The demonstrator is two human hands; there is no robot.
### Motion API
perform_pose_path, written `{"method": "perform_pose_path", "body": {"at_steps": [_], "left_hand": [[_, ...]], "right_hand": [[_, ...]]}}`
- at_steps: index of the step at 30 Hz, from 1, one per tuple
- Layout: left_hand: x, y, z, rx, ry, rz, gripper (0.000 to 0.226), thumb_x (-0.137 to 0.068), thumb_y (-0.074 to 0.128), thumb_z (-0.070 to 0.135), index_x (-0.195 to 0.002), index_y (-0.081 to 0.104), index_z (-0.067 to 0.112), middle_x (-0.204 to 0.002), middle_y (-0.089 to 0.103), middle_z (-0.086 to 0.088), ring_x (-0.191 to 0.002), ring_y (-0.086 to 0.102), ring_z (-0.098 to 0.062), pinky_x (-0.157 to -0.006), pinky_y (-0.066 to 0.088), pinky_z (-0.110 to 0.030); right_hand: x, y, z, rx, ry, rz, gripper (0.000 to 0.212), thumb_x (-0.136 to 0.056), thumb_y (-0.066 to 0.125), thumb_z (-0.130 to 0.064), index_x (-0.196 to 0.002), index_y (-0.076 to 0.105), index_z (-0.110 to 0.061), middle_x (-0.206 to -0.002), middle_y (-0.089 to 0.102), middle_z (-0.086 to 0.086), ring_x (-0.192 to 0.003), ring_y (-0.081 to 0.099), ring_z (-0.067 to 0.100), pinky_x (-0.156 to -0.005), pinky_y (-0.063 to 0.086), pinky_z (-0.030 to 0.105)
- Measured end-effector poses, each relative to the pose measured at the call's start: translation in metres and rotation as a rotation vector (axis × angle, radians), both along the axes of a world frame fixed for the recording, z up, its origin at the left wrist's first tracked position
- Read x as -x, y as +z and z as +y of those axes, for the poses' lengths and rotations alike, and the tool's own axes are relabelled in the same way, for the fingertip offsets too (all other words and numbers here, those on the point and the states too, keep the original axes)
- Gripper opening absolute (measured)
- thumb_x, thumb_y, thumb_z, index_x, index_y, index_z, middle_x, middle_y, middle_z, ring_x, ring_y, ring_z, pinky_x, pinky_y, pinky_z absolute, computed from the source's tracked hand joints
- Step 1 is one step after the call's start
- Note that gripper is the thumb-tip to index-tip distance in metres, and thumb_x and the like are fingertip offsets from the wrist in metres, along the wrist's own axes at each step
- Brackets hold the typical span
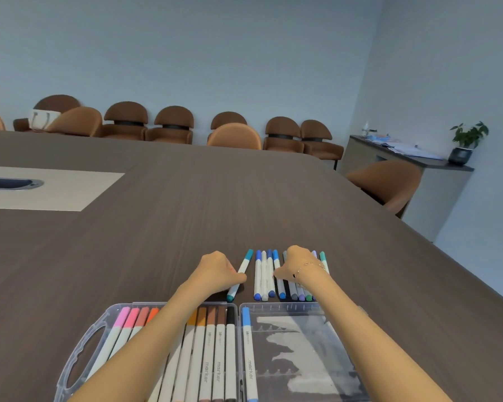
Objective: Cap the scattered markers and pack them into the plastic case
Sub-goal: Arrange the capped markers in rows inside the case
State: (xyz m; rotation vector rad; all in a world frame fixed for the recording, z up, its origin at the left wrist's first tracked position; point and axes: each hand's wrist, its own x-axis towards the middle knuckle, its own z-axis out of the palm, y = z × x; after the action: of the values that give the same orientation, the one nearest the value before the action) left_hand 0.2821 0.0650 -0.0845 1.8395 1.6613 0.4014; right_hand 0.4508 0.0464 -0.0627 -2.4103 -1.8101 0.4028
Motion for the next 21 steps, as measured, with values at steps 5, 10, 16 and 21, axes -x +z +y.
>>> {"method": "perform_pose_path", "body": {"at_steps": [5,10,16,21], "left_hand": [[0.005,0.004,0.002,0.042,-0.019,-0.034,0.021,-0.086,0.065,0.03,-0.093,0.071,0.011,-0.095,0.068,-0.007,-0.081,0.061,-0.014,-0.073,0.052,-0.023],[0.007,0.01,0.0,0.099,-0.052,-0.053,0.019,-0.084,0.067,0.028,-0.096,0.073,0.014,-0.099,0.069,-0.003,-0.088,0.066,-0.013,-0.079,0.055,-0.024],[0.005,0.013,-0.002,0.142,-0.019,-0.113,0.017,-0.086,0.066,0.026,-0.095,0.071,0.012,-0.09,0.068,-0.002,-0.074,0.064,-0.009,-0.069,0.054,-0.018],[0.005,0.025,-0.007,0.214,-0.03,-0.235,0.019,-0.09,0.062,0.018,-0.104,0.066,0.007,-0.086,0.064,-0.001,-0.075,0.064,-0.011,-0.062,0.053,-0.016]], "right_hand": [[0.006,0.0,0.005,-0.009,-0.049,0.008,0.024,-0.089,0.058,-0.028,-0.105,0.058,-0.01,-0.072,0.048,0.002,-0.066,0.05,0.012,-0.067,0.04,0.022],[0.004,0.002,0.002,-0.037,-0.084,0.15,0.028,-0.088,0.058,-0.034,-0.074,0.049,-0.013,-0.062,0.041,0.0,-0.054,0.04,0.008,-0.052,0.035,0.016],[-0.007,0.023,-0.024,-0.021,-0.063,0.395,0.032,-0.091,0.051,-0.034,-0.068,0.048,-0.012,-0.061,0.043,-0.001,-0.051,0.035,0.008,-0.048,0.033,0.015],[-0.011,0.043,-0.061,0.14,0.023,0.581,0.028,-0.09,0.051,-0.031,-0.074,0.055,-0.009,-0.038,0.041,-0.01,-0.039,0.026,0.007,-0.04,0.028,0.015]]}}
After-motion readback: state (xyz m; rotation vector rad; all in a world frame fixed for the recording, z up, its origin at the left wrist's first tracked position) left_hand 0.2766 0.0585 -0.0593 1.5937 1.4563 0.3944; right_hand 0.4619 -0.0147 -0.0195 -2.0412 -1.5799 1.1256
